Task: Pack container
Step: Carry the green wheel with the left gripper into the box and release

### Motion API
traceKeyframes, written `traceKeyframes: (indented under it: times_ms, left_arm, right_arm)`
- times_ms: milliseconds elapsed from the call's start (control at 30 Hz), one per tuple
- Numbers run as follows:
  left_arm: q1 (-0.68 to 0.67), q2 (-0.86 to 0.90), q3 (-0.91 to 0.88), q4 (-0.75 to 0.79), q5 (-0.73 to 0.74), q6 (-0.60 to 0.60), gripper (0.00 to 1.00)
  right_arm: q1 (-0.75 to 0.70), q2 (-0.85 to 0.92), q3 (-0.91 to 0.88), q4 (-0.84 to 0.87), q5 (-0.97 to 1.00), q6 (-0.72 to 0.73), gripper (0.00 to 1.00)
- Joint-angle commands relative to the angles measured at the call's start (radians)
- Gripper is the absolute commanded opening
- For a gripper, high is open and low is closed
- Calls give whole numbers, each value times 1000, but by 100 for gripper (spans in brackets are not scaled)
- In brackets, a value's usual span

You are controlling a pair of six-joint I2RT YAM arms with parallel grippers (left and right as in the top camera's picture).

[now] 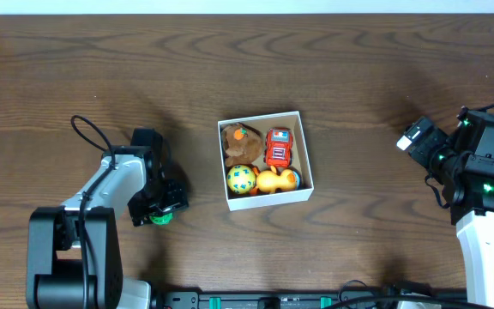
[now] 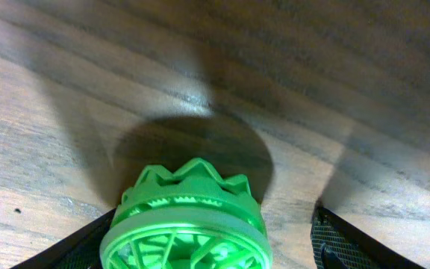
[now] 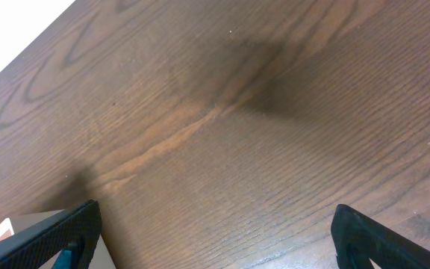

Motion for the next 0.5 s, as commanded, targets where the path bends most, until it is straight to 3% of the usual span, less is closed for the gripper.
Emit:
traceKeyframes:
  times_ms: [0, 133, 367, 467]
  left_arm:
    - [-3, 55, -43, 62, -47, -8, 78]
    - [-3, 55, -43, 55, -46, -9, 68]
    - [-3, 54, -42, 27, -47, -8, 64]
    - [-3, 44, -34, 24, -47, -8, 54]
  right_arm:
    - [-7, -8, 19, -1, -4, 10, 99]
    - [-8, -8, 19, -1, -4, 10, 99]
    - [-8, -8, 19, -1, -4, 10, 99]
    - [-8, -8, 19, -1, -4, 10, 99]
